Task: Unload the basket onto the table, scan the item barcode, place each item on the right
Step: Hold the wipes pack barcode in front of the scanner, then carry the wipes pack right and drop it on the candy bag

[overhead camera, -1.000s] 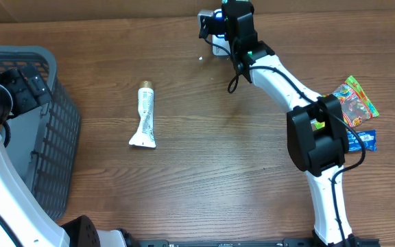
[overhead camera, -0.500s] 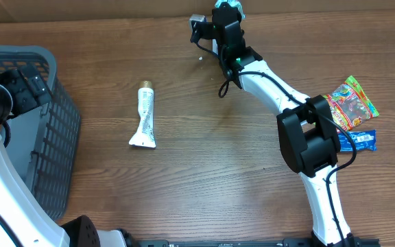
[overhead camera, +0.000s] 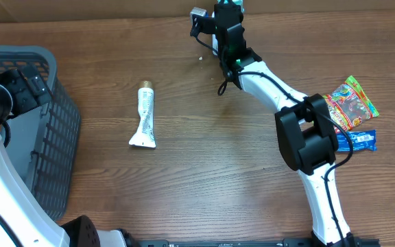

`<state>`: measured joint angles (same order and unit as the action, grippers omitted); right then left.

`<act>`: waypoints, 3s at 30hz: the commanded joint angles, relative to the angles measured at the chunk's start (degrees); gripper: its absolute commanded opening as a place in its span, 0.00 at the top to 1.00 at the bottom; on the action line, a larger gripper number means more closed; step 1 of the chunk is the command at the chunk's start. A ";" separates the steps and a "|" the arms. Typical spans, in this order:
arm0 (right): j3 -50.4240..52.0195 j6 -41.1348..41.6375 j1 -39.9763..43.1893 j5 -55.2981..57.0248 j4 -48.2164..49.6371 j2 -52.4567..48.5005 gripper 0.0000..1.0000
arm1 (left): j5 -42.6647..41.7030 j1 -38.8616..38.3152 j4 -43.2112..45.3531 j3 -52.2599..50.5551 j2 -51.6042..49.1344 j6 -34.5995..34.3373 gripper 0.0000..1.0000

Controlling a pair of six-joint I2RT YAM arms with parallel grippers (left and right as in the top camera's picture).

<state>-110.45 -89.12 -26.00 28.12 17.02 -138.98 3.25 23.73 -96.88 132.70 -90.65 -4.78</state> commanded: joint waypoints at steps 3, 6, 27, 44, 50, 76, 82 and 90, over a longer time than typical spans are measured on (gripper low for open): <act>0.04 1.31 0.28 2.93 3.56 -2.58 0.96 | -0.28 0.15 0.09 0.79 -0.09 -0.83 0.00; 0.33 1.29 0.17 3.87 4.20 -2.60 0.96 | -0.28 0.15 0.09 0.79 -0.09 -0.83 0.00; 0.59 6.67 -3.28 10.78 -1.73 -2.60 0.96 | -0.28 0.15 0.09 0.81 -0.09 -0.81 0.00; 0.59 6.64 -3.69 11.08 -3.85 -2.60 0.96 | -0.26 0.15 0.09 0.81 -0.09 -0.81 0.00; 0.59 6.67 -3.96 11.28 -3.85 -2.60 0.96 | -0.26 0.15 0.09 0.81 -0.09 -0.81 0.01; 0.57 66.71 -2.64 -12.33 -54.36 32.79 0.96 | -0.28 0.15 0.09 0.81 -0.09 -0.83 0.00; 0.57 83.08 5.51 -41.59 -71.47 40.46 0.96 | -0.28 0.15 0.09 0.79 -0.09 -0.83 0.00; 3.48 92.39 29.07 -51.36 -87.58 40.76 0.96 | -0.26 0.15 0.09 0.81 -0.09 -0.81 0.00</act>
<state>-109.25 -4.67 -5.10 -17.41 -70.63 -98.52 3.22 23.73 -96.86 132.70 -90.65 -4.80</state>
